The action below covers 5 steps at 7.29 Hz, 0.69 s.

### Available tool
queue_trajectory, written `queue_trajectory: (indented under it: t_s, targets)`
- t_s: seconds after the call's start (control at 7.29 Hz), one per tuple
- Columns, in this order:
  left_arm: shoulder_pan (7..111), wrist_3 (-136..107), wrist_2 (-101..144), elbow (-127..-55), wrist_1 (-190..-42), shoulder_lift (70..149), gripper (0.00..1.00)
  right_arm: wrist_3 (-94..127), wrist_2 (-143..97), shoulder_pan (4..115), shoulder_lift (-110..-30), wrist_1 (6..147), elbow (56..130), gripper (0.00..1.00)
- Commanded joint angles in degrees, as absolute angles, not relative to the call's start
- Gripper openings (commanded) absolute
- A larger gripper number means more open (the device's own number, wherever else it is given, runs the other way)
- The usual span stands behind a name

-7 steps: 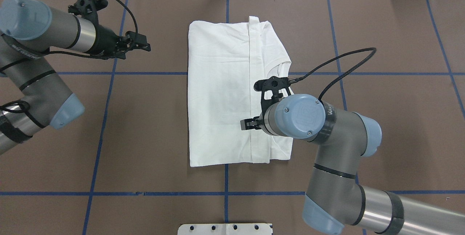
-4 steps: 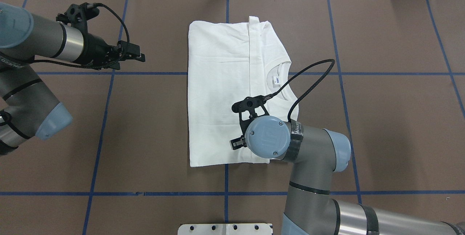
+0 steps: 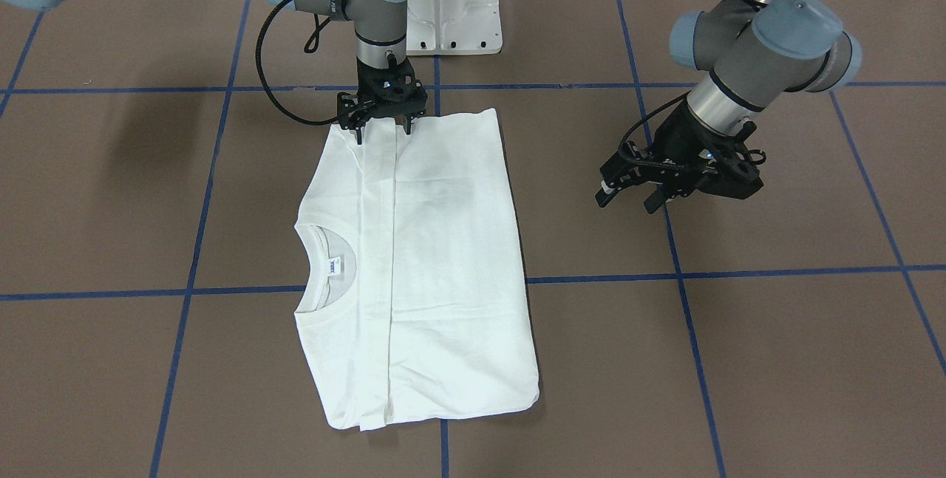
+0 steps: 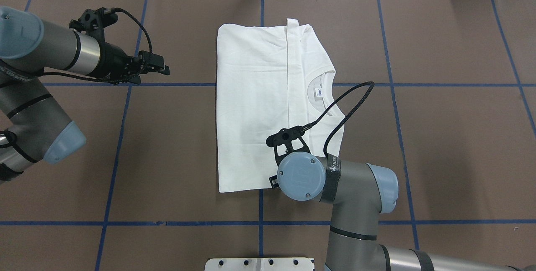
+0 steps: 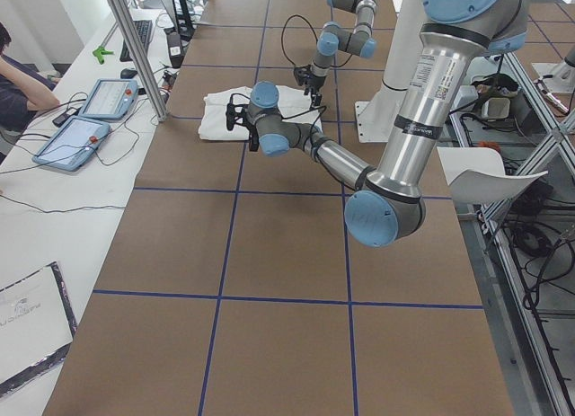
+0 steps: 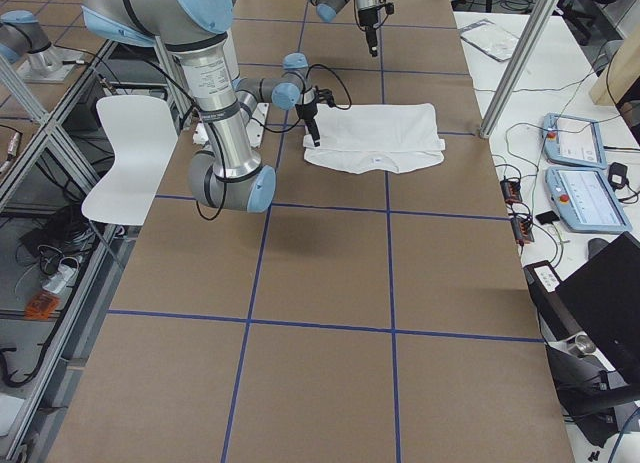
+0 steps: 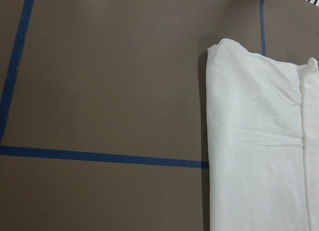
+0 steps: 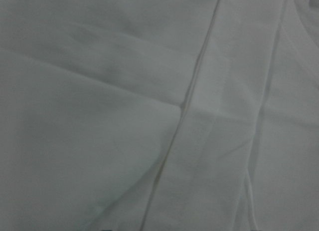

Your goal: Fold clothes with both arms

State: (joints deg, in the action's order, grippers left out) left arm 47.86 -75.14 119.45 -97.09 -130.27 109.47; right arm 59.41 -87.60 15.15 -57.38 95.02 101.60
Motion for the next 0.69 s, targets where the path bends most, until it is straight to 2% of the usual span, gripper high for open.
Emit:
queue_trajectory:
  t_s: [0.0, 0.55]
  targets:
    - [46.5, -76.2, 119.4, -96.7, -130.4, 109.7, 1.00, 58.7, -87.4, 15.0, -57.7, 96.1, 101.6, 0.95]
    - [45.0, -76.7, 119.1, -96.1, -130.8, 110.2, 1.00, 57.7, -87.4, 16.8, -59.7, 96.2, 102.8, 0.95]
